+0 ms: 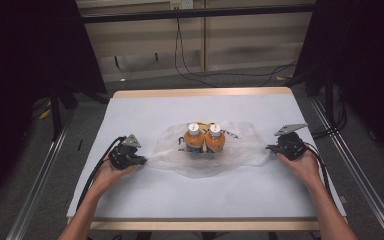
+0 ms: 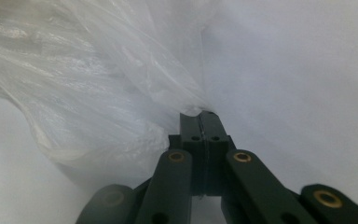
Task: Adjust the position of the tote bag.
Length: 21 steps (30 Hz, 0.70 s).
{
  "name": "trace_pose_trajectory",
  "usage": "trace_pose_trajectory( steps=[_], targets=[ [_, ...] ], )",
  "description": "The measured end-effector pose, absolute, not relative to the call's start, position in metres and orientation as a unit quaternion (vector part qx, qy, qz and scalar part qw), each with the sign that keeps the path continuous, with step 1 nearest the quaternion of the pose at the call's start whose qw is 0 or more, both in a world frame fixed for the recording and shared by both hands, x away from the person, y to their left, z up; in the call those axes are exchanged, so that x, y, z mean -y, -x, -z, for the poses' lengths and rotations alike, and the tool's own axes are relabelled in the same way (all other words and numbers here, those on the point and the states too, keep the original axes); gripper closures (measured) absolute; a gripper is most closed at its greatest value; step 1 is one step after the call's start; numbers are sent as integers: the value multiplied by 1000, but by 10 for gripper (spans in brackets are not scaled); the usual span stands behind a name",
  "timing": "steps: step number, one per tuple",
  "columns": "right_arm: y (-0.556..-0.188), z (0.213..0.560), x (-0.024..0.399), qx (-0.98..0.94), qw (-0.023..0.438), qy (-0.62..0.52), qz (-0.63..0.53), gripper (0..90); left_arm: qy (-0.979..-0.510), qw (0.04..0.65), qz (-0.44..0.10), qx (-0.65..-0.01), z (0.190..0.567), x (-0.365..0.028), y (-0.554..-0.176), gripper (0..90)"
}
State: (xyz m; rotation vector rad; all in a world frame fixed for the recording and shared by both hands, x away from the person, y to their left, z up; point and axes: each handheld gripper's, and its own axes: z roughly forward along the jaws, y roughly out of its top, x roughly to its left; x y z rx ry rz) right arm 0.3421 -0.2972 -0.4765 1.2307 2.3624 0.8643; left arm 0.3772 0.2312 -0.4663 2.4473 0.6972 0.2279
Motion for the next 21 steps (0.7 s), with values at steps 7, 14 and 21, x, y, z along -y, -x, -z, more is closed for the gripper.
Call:
trace_pose_trajectory(
  steps=[7, 14, 21],
  targets=[
    [-340, 477, 300, -819, 157, -441, -333, 829, -902, 334, -66, -267, 469, -240, -376, 880],
    [-334, 462, 301, -797, 157, -435, -390, 626, -881, 379, -67, -276, 459, -248, -375, 670],
    [-327, 446, 303, -783, 166, -427, -421, 446, -861, 416, -71, -282, 446, -258, -373, 491]
  ],
)
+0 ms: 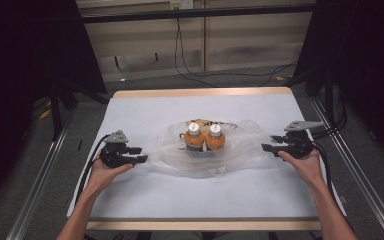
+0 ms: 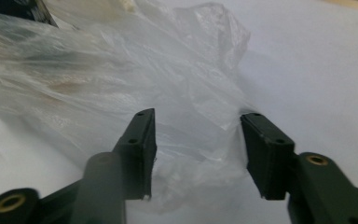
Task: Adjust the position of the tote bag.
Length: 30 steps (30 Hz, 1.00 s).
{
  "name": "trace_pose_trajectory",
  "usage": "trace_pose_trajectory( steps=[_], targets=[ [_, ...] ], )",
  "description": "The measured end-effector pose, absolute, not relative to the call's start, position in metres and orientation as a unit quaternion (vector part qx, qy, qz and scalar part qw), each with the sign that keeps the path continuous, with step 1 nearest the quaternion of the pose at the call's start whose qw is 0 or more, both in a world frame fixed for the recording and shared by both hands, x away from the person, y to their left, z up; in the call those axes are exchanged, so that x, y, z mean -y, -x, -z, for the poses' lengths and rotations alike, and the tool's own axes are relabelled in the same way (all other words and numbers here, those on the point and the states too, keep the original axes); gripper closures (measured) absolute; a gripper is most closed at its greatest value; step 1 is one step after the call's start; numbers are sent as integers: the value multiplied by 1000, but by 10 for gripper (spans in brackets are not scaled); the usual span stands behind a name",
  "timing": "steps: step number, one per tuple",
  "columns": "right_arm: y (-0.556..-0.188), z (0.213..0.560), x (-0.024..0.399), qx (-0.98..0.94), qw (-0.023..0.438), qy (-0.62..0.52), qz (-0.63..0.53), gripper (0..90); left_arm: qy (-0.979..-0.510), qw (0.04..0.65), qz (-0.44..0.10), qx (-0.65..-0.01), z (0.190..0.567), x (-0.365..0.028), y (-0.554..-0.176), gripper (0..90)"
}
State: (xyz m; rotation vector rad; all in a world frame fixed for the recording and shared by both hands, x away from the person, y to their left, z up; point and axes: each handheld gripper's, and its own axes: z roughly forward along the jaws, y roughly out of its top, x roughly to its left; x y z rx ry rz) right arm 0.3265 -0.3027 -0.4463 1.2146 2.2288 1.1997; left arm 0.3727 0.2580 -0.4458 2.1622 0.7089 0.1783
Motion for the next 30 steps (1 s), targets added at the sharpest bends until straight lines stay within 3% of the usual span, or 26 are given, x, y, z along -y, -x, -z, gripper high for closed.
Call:
trace_pose_trajectory(
  steps=[6, 22, 27, 28, 30],
  targets=[
    [-316, 429, 308, -767, 177, -425, -446, 361, -842, 447, -78, -290, 433, -268, -369, 418],
    [-282, 412, 328, -758, 192, -430, -451, 310, -819, 484, -89, -295, 413, -270, -366, 455],
    [-286, 397, 317, -760, 194, -407, -468, 394, -816, 493, -110, -281, 394, -264, -364, 476],
    [-293, 391, 304, -766, 188, -387, -478, 494, -815, 499, -109, -274, 391, -261, -364, 509],
    [-300, 387, 294, -770, 184, -377, -480, 543, -822, 499, -103, -255, 390, -250, -366, 565]
  ],
)
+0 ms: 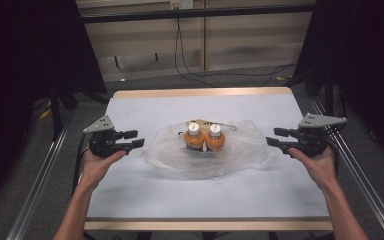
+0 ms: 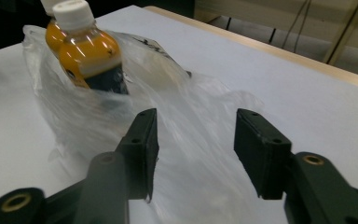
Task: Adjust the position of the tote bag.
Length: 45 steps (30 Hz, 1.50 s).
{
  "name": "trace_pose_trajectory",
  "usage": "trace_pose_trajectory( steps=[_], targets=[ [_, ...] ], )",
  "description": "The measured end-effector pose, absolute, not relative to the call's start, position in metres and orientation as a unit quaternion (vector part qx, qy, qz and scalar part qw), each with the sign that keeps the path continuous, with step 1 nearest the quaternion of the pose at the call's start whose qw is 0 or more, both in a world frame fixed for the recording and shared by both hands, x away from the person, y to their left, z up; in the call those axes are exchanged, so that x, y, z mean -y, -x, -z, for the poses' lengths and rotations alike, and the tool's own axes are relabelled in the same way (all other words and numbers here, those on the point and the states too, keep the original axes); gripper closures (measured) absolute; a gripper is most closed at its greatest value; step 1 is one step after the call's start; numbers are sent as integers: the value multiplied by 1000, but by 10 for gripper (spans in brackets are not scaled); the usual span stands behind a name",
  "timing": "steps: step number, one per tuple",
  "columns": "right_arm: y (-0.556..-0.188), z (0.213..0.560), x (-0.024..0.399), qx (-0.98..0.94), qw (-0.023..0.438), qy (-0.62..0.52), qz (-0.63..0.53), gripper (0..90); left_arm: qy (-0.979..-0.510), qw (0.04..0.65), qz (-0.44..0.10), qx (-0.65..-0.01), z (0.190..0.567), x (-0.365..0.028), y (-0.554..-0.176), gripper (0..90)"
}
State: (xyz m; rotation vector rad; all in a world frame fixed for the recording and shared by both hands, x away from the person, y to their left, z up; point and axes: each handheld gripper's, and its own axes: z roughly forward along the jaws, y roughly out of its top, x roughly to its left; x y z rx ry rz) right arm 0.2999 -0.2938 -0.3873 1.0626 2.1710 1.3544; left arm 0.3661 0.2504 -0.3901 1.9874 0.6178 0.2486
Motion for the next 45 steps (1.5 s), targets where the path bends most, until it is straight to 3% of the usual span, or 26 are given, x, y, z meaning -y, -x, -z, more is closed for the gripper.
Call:
trace_pose_trajectory(
  steps=[4, 12, 19, 45],
  targets=[
    [-313, 389, 277, -776, 172, -367, -483, 580, -836, 485, -91, -240, 396, -233, -369, 680],
    [-337, 397, 243, -800, 138, -338, -475, 771, -857, 467, -71, -207, 401, -190, -380, 768],
    [-351, 397, 223, -827, 126, -316, -448, 879, -871, 450, -65, -185, 403, -167, -387, 864],
    [-380, 430, 180, -883, 96, -292, -355, 900, -931, 331, -49, -144, 438, -118, -397, 893]
  ],
)
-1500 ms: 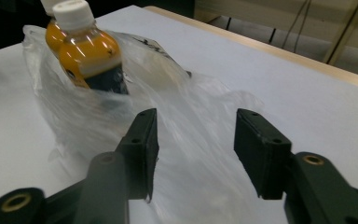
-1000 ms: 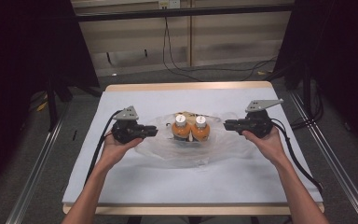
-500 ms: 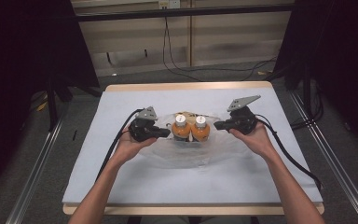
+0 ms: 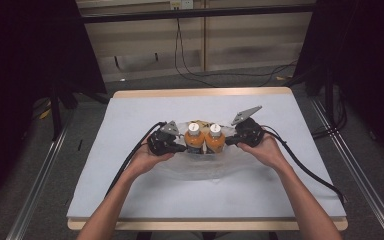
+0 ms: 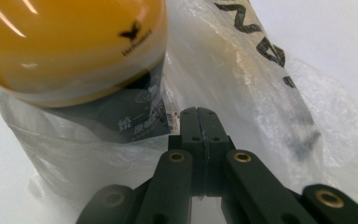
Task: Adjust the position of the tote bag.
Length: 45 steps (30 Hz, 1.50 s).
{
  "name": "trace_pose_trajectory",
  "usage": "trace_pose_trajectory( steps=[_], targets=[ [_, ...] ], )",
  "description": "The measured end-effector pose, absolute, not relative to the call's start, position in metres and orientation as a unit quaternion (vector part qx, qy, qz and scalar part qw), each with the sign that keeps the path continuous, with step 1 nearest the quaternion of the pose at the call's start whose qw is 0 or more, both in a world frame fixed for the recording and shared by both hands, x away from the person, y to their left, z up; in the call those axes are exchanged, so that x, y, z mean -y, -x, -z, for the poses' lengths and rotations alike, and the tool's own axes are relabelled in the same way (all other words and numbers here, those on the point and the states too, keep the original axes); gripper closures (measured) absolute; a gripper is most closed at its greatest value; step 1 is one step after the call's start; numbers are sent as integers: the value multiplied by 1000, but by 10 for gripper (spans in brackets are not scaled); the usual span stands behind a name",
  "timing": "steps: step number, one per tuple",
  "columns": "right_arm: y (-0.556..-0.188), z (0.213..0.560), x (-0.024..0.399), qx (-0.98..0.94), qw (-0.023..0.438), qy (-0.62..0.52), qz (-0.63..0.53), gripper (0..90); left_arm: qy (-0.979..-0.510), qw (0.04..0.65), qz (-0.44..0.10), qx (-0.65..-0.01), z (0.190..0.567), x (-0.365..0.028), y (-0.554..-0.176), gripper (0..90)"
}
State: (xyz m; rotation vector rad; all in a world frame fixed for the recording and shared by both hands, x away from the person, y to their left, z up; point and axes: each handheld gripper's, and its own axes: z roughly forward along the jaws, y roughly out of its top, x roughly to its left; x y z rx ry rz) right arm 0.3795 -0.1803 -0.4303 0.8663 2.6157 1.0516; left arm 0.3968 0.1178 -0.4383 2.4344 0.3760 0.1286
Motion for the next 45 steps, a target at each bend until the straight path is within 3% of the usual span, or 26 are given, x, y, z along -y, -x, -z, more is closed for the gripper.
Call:
trace_pose_trajectory(
  steps=[16, 25, 45],
  targets=[
    [-388, 459, 168, -922, 93, -283, -246, 900, -957, 249, -79, -123, 461, -110, -399, 895],
    [-386, 459, 184, -932, 113, -288, -188, 900, -963, 211, -115, -124, 459, -123, -401, 900],
    [-375, 456, 217, -935, 121, -301, -147, 900, -968, 171, -136, -120, 458, -146, -402, 900]
  ],
)
